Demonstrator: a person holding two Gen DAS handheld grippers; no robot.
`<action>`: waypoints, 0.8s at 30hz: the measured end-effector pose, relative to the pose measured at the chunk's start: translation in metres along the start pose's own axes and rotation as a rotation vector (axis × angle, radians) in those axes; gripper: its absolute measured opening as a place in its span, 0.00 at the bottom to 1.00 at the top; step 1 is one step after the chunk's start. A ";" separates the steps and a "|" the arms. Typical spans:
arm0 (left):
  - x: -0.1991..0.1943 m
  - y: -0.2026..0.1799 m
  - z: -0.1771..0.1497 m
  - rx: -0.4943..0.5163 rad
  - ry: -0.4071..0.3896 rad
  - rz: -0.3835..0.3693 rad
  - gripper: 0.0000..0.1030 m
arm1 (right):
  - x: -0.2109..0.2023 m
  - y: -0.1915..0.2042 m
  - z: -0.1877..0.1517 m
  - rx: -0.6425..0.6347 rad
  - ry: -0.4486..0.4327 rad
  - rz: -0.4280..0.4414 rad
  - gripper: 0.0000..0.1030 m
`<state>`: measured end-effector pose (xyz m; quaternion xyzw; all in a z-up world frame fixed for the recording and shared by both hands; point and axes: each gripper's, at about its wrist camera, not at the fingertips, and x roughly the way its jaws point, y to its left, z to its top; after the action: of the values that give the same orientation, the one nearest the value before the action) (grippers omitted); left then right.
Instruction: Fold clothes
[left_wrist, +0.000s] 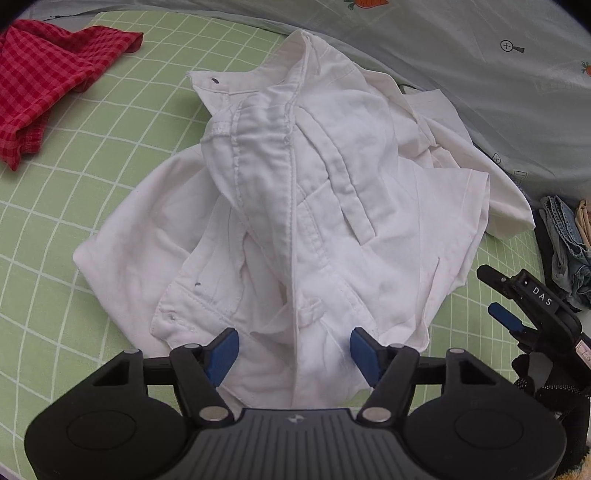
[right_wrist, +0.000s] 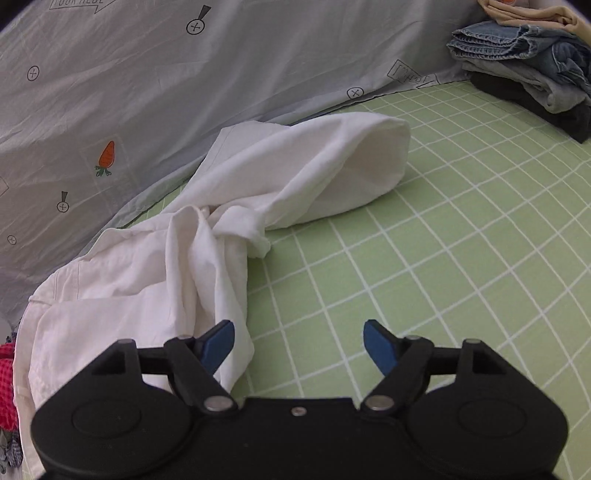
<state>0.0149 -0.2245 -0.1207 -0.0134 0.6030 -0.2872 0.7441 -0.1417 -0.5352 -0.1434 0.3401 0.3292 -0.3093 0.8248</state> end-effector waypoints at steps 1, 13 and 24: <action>-0.001 -0.002 -0.002 -0.004 -0.006 -0.004 0.55 | 0.002 0.003 -0.003 -0.001 0.009 0.013 0.73; 0.000 0.002 -0.005 -0.135 -0.063 -0.014 0.08 | 0.022 0.032 -0.027 -0.042 0.075 0.117 0.13; -0.060 0.022 0.021 -0.198 -0.311 0.137 0.06 | -0.035 0.057 -0.002 -0.352 -0.245 -0.114 0.00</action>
<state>0.0365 -0.1862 -0.0700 -0.0895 0.5055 -0.1698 0.8412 -0.1211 -0.4906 -0.0983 0.1315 0.2940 -0.3321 0.8866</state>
